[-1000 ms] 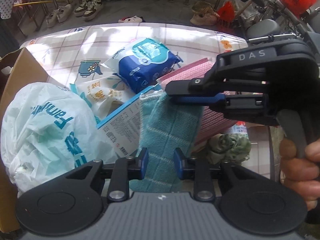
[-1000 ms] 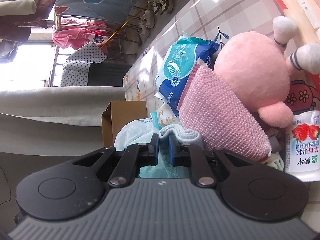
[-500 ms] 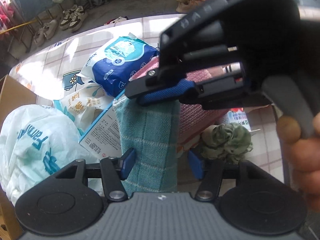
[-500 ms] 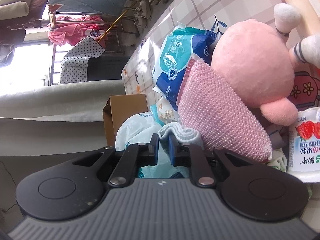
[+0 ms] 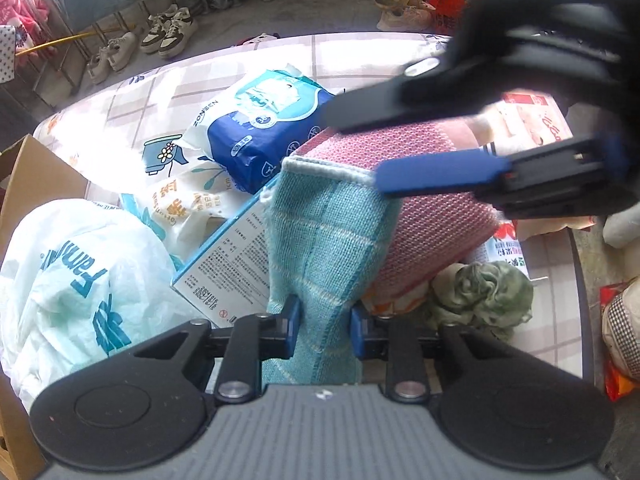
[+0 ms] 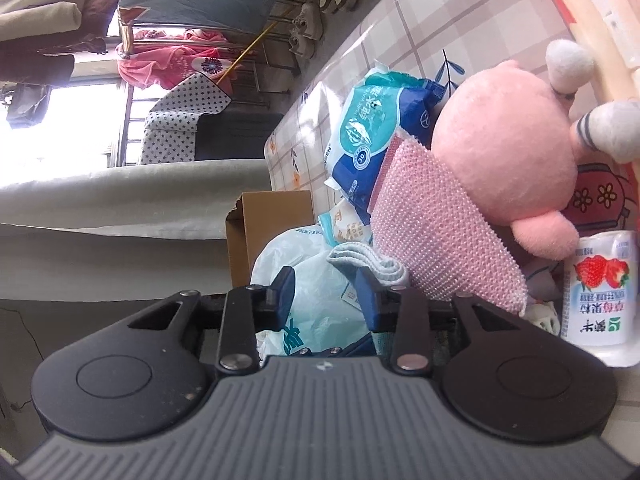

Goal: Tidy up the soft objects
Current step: 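Lift the teal cloth with the left tool while the right tool lifts the pink cloth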

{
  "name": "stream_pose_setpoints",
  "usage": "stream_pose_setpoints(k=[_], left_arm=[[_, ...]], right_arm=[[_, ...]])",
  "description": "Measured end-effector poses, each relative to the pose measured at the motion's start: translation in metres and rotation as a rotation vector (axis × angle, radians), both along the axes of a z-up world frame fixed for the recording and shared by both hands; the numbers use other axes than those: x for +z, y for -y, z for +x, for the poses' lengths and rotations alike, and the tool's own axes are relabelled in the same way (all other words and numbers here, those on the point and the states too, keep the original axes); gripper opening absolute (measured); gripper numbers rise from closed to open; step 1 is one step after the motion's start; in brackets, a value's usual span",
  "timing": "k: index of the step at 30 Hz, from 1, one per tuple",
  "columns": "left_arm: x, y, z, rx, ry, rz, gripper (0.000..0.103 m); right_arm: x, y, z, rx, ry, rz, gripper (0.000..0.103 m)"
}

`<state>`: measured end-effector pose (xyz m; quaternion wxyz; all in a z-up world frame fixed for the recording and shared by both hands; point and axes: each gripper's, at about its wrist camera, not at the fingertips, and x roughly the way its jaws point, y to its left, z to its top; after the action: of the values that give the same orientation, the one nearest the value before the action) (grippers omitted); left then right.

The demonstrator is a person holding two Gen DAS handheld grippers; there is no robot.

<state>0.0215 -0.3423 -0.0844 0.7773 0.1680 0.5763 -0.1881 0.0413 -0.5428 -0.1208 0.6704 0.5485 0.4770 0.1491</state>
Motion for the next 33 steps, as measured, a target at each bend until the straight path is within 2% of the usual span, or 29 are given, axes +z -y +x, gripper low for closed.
stream_pose_setpoints(k=[1,3,5,7,9,11,14,18,19,21,24,29,33], left_arm=[[0.000,0.001,0.000,0.001,-0.003,0.003,0.026],[-0.002,0.002,0.001,0.000,-0.008,0.011,0.030],[-0.004,0.007,0.001,0.000,-0.011,0.022,0.039],[-0.007,0.011,0.002,-0.007,0.004,0.041,0.038],[-0.007,0.013,0.000,-0.017,0.034,0.061,0.030],[-0.004,0.009,0.001,0.010,0.032,0.037,0.022],[-0.001,0.000,0.005,0.065,0.005,-0.008,0.018],[0.003,-0.016,0.012,0.163,-0.054,-0.101,0.017],[0.004,-0.021,0.014,0.192,-0.071,-0.130,0.017],[0.008,-0.030,0.017,0.237,-0.086,-0.183,0.016],[0.012,-0.039,0.020,0.289,-0.108,-0.253,0.016],[0.004,-0.043,0.027,0.329,-0.140,-0.281,0.016],[0.003,-0.038,0.027,0.321,-0.132,-0.274,0.016]], right_arm=[[0.004,0.005,-0.004,-0.011,0.010,-0.009,0.040],[0.013,0.016,-0.013,-0.039,0.028,-0.060,0.054],[0.021,0.027,-0.019,-0.060,0.054,-0.124,0.058],[0.025,0.035,-0.022,-0.066,0.055,-0.195,0.065],[0.024,0.039,-0.022,-0.056,0.039,-0.267,0.070],[0.020,0.040,-0.019,-0.025,0.021,-0.320,0.070],[0.011,0.034,-0.011,0.036,0.004,-0.381,0.070],[-0.001,0.023,-0.004,0.081,0.000,-0.378,0.069],[-0.002,0.021,-0.003,0.091,-0.004,-0.374,0.066],[-0.001,0.018,-0.004,0.103,0.002,-0.366,0.037],[0.006,0.015,-0.007,0.118,0.028,-0.361,0.031],[0.000,0.019,-0.005,0.107,0.014,-0.325,0.035],[-0.015,0.019,0.001,0.102,-0.007,-0.268,0.051]])
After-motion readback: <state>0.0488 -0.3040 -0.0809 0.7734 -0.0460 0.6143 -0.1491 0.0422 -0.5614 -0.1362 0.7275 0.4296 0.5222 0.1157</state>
